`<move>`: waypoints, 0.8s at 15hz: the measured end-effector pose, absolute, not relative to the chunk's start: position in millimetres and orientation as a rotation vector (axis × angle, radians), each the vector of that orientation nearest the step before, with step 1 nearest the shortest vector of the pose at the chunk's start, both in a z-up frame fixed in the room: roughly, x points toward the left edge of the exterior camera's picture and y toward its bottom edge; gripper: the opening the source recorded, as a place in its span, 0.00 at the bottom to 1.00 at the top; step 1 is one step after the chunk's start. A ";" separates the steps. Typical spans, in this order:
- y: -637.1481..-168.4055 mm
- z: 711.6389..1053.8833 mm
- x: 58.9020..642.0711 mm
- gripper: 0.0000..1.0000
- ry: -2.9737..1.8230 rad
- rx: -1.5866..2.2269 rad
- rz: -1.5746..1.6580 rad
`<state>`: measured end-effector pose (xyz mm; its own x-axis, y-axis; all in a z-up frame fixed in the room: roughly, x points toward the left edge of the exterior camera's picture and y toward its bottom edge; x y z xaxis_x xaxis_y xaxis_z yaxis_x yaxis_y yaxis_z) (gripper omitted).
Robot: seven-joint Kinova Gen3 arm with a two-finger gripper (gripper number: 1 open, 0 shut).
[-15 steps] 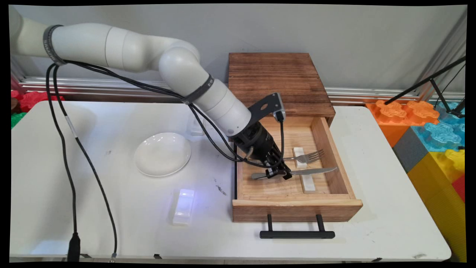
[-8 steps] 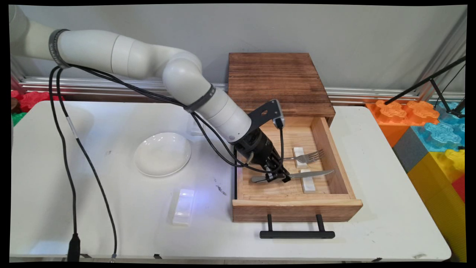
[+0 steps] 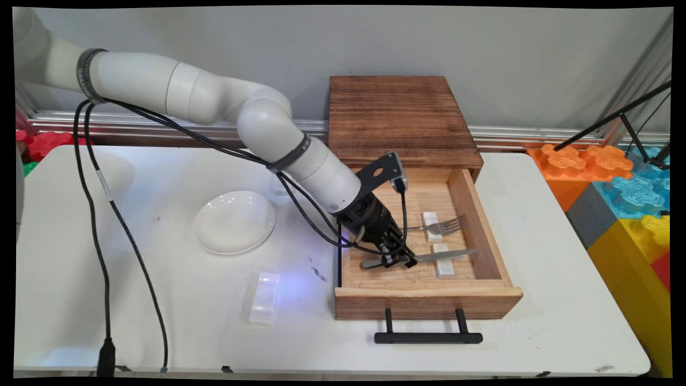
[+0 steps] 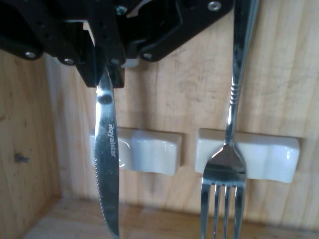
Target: Place the picked object into the drawer
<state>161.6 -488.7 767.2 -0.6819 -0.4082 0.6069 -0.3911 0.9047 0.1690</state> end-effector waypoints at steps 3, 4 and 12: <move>-488.7 761.9 161.5 0.00 -2.393 0.566 -0.039; -489.0 759.8 161.4 0.00 -2.393 0.565 -0.040; -491.3 748.7 160.9 0.00 -2.390 0.561 -0.043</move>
<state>160.9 -491.3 748.7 -0.6813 -0.4056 0.6094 -0.3836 0.9068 0.1748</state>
